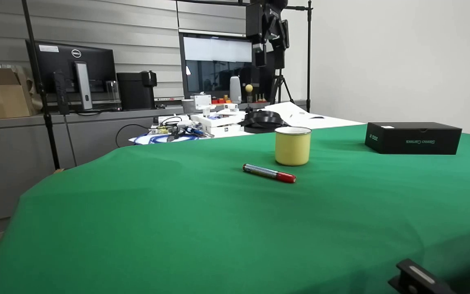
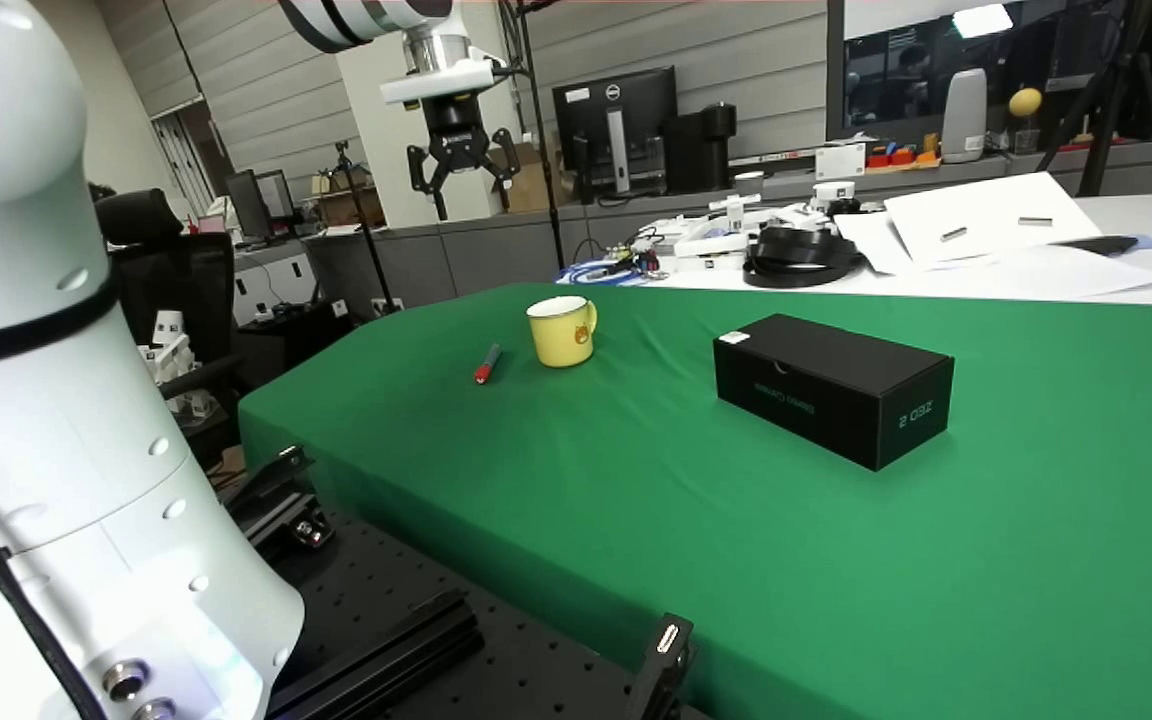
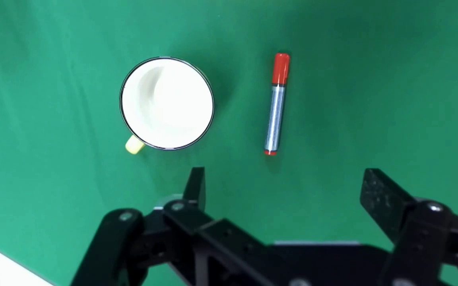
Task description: Put the marker in the yellow mug
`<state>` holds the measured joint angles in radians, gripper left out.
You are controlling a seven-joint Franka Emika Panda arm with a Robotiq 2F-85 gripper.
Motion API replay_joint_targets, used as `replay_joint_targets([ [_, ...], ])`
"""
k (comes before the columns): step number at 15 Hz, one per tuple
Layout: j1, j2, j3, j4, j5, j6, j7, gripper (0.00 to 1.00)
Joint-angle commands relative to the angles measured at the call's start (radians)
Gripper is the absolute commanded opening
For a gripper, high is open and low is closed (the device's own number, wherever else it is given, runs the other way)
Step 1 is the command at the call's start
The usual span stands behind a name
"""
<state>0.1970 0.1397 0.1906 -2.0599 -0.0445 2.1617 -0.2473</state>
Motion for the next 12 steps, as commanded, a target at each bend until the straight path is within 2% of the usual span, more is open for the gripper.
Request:
replay_joint_targets([
  [1, -0.004, 0.001, 0.005, 0.003, -0.001, -0.003, 0.001, 1.00],
  [7, 0.001, 0.007, 0.005, 0.001, -0.014, 0.007, 0.018, 1.00],
  [9, 0.014, 0.033, 0.006, -0.011, -0.050, 0.054, 0.057, 1.00],
  [12, 0.023, 0.098, 0.017, -0.021, -0.036, 0.129, 0.053, 1.00],
])
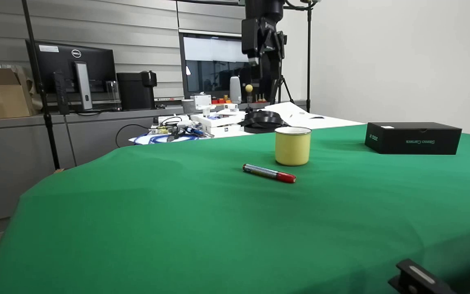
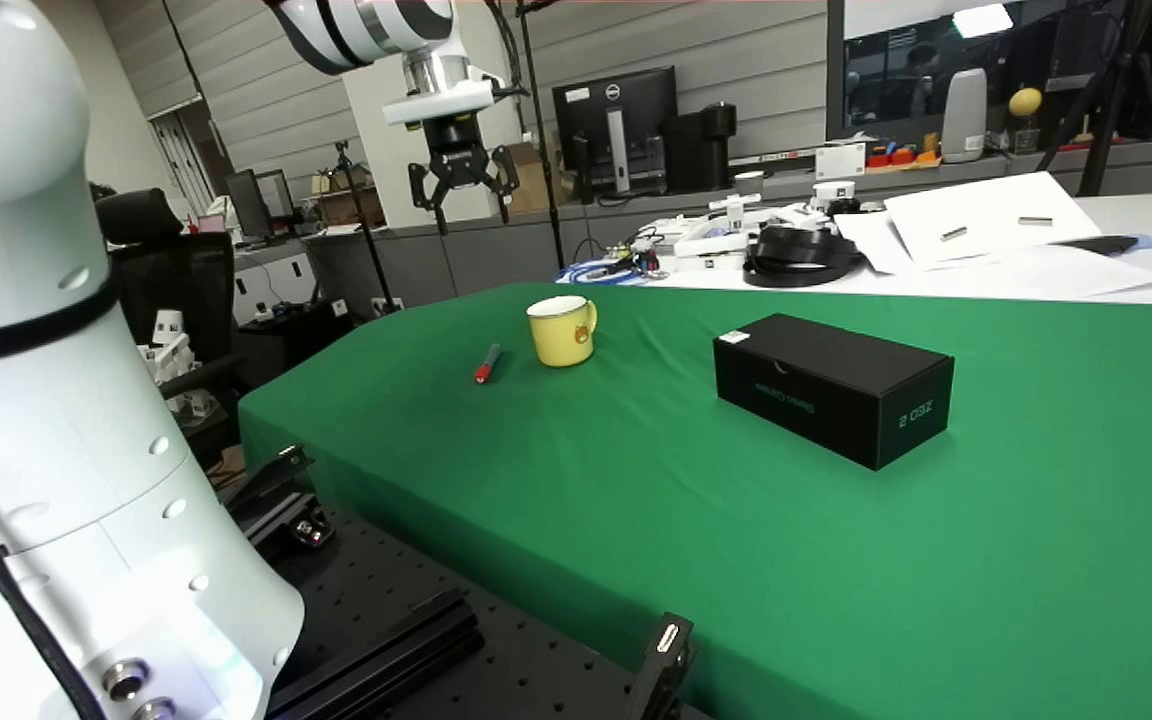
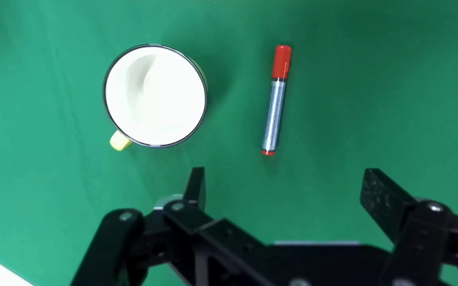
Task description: Put the marker in the yellow mug
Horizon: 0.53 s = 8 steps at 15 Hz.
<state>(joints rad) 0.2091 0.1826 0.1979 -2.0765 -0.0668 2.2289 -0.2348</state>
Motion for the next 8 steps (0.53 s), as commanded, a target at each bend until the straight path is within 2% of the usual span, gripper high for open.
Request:
replay_joint_targets([
  [1, 0.014, 0.078, 0.014, -0.008, -0.010, 0.089, 0.041, 1.00],
  [5, 0.033, 0.175, 0.014, -0.019, -0.022, 0.208, 0.063, 1.00],
  [8, 0.053, 0.231, -0.002, -0.022, -0.048, 0.255, 0.107, 1.00],
])
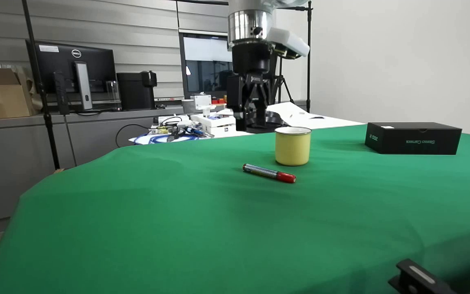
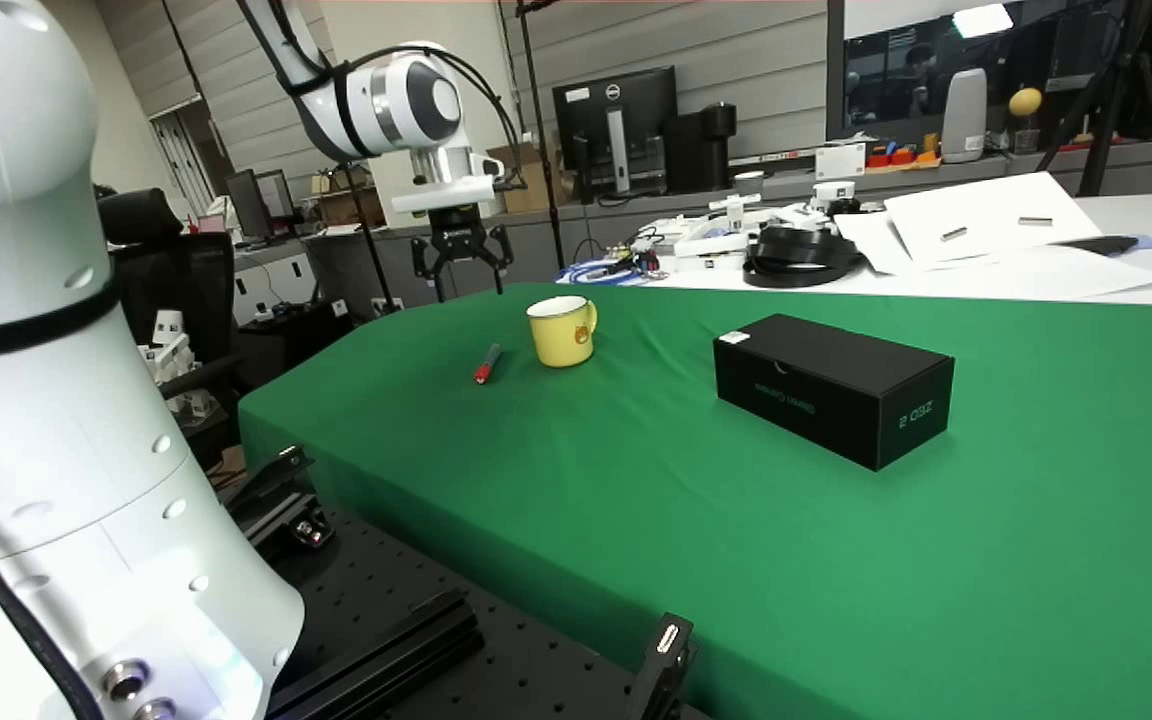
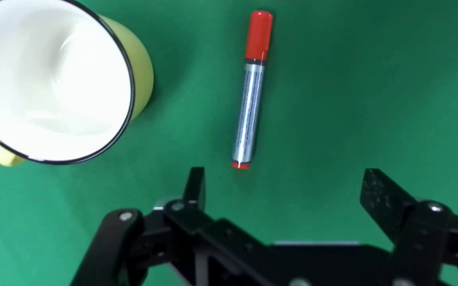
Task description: Put the marker in the yellow mug
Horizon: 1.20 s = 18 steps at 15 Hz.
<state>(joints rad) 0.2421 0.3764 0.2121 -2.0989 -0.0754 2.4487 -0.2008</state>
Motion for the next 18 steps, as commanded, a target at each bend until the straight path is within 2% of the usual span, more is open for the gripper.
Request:
replay_joint_targets([
  [1, 0.026, 0.052, -0.021, -0.002, -0.049, 0.050, 0.089, 1.00],
  [8, 0.049, 0.107, -0.044, -0.021, -0.093, 0.096, 0.130, 1.00],
  [18, 0.048, 0.157, -0.041, -0.031, -0.081, 0.129, 0.122, 1.00],
])
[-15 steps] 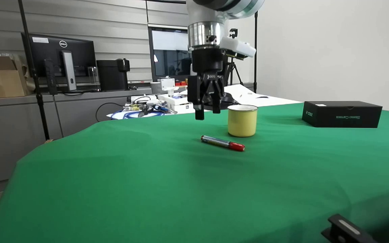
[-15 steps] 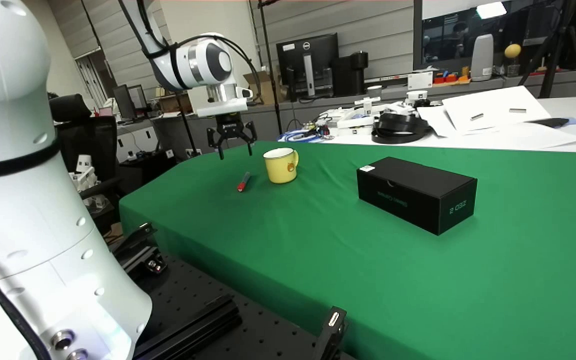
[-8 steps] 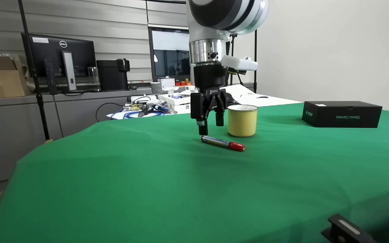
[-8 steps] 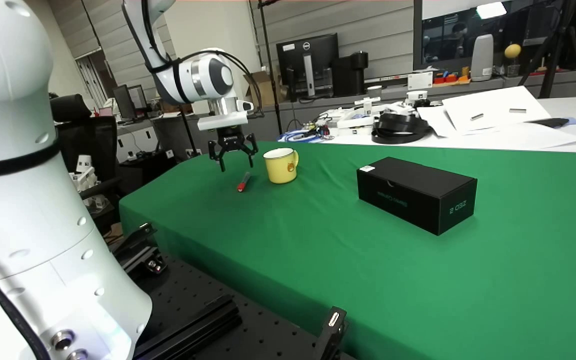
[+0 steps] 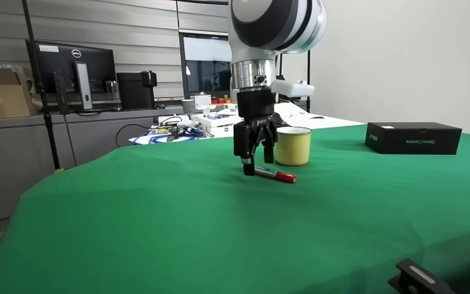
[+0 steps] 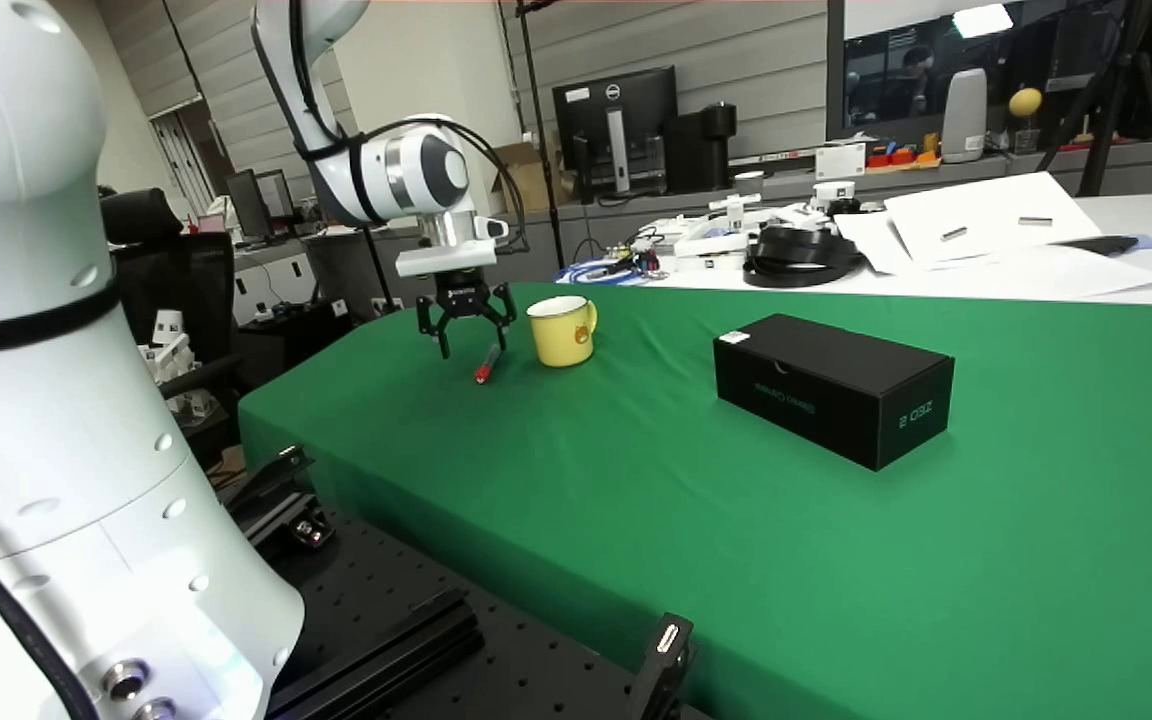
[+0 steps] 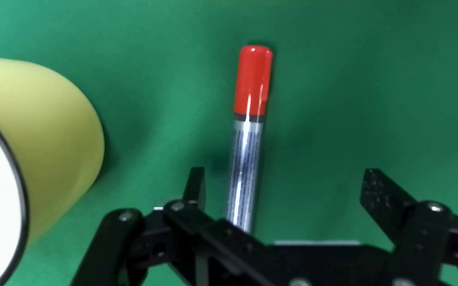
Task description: Put the marker in the yellow mug
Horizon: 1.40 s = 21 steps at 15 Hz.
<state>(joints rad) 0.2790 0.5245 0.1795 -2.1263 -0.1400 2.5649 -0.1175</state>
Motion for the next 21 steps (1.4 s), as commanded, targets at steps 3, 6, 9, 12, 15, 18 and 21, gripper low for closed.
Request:
replay_joint_targets([
  [3, 0.011, 0.022, -0.007, -0.003, -0.013, 0.022, 0.038, 0.68],
  [6, 0.012, 0.031, -0.008, 0.001, -0.013, 0.017, 0.037, 0.45],
  [9, 0.016, 0.024, -0.016, 0.004, -0.020, 0.012, 0.042, 0.26],
  [12, 0.019, 0.015, -0.020, 0.003, -0.025, 0.009, 0.043, 0.06],
  [15, 0.018, 0.012, -0.020, 0.006, -0.023, 0.002, 0.043, 0.05],
  [18, 0.022, 0.005, -0.023, 0.008, -0.028, -0.002, 0.046, 0.05],
  [21, 0.024, -0.008, -0.027, 0.016, -0.029, -0.017, 0.052, 0.05],
])
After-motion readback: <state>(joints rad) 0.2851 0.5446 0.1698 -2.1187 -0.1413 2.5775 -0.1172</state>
